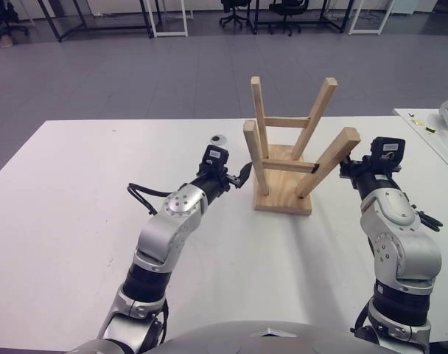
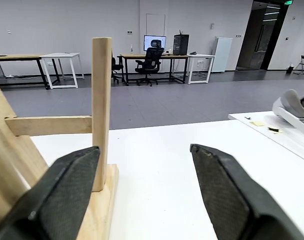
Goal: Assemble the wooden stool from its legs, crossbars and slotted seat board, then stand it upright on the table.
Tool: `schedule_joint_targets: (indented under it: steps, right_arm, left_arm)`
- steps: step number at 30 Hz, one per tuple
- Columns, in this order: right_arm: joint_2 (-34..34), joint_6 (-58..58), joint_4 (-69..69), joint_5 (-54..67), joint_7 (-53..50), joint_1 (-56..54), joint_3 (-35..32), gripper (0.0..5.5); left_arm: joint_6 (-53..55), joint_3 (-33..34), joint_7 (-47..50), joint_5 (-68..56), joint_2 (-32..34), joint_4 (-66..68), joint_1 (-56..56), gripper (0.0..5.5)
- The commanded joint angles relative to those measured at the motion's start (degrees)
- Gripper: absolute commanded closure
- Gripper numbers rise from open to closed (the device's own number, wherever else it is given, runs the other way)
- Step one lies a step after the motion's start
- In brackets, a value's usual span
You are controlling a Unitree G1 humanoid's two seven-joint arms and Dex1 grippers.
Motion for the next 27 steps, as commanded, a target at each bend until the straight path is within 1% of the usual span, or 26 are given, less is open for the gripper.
schedule_joint_targets:
  steps: [1,3,5,8,9,11,12,13,15,16,18,21,23,25,26,27]
  right_arm:
    - [-3.0,-2.9,6.3,0.5,6.5,0.9,1.4,2.12]
    - [-3.9,-4.2,8.6,-0.2,8.1,1.4,1.6,2.12]
    - [-4.5,-5.7,10.0,-0.9,9.9,2.1,3.2,2.12]
    - [-4.9,-8.4,10.5,0.0,15.6,1.4,8.0,2.12]
    - [-5.5,-9.4,9.7,0.9,18.9,1.0,10.1,2.12]
    - [-7.0,-10.4,5.1,6.1,28.9,1.1,14.6,2.12]
    - [-6.9,-9.9,2.7,9.8,32.9,1.3,15.7,2.12]
    - [-6.4,-8.8,0.9,13.1,34.9,1.5,15.9,2.12]
    - [-6.7,-9.0,3.0,15.9,36.4,0.9,13.0,2.12]
    - [-8.0,-9.7,5.7,15.9,36.9,0.4,11.3,2.12]
    - [-12.4,-11.2,11.0,15.1,39.8,0.5,8.8,2.12]
    - [-21.6,-10.7,16.0,13.6,48.2,2.7,9.8,2.12]
    - [-25.1,-11.0,18.5,13.4,52.4,3.1,10.1,2.12]
    - [-26.0,-12.6,22.6,12.0,52.6,0.7,9.4,2.12]
    - [-25.3,-14.1,25.7,10.6,50.6,-1.6,8.9,2.12]
    - [-23.7,-16.2,29.9,8.4,46.6,-5.3,8.3,2.12]
  left_arm:
    - [-0.9,1.3,-4.5,-0.5,2.9,-0.7,-0.1,1.28]
    - [-1.0,3.2,-5.9,-0.2,5.3,-1.4,2.2,1.28]
    - [-1.0,4.5,-6.8,-0.2,6.6,-1.6,3.6,1.28]
    - [-0.8,7.1,-8.8,-0.6,9.4,-1.8,7.6,1.28]
    - [-1.1,8.2,-9.9,-0.4,11.4,-2.0,10.4,1.28]
    - [-2.2,11.2,-12.5,0.1,15.6,-1.6,16.3,1.28]
    - [-2.7,12.5,-13.2,0.1,16.6,-1.1,17.4,1.28]
    - [-3.2,13.3,-13.5,0.0,17.0,-0.3,17.4,1.28]
    - [-3.7,13.6,-13.4,-0.3,16.1,0.7,15.7,1.28]
    - [-3.9,13.5,-13.3,-0.2,15.7,0.9,15.5,1.28]
    - [-4.2,13.5,-13.1,-0.1,15.0,1.0,15.5,1.28]
    - [-4.4,13.7,-12.8,0.3,14.4,1.0,15.2,1.28]
    - [-4.5,13.7,-12.7,0.3,14.3,1.0,14.8,1.28]
    - [-4.6,13.7,-12.8,0.4,14.2,1.0,14.4,1.28]
    - [-4.6,13.7,-12.8,0.4,14.2,1.0,14.4,1.28]
    - [-4.7,13.7,-12.8,0.4,14.1,1.1,14.3,1.28]
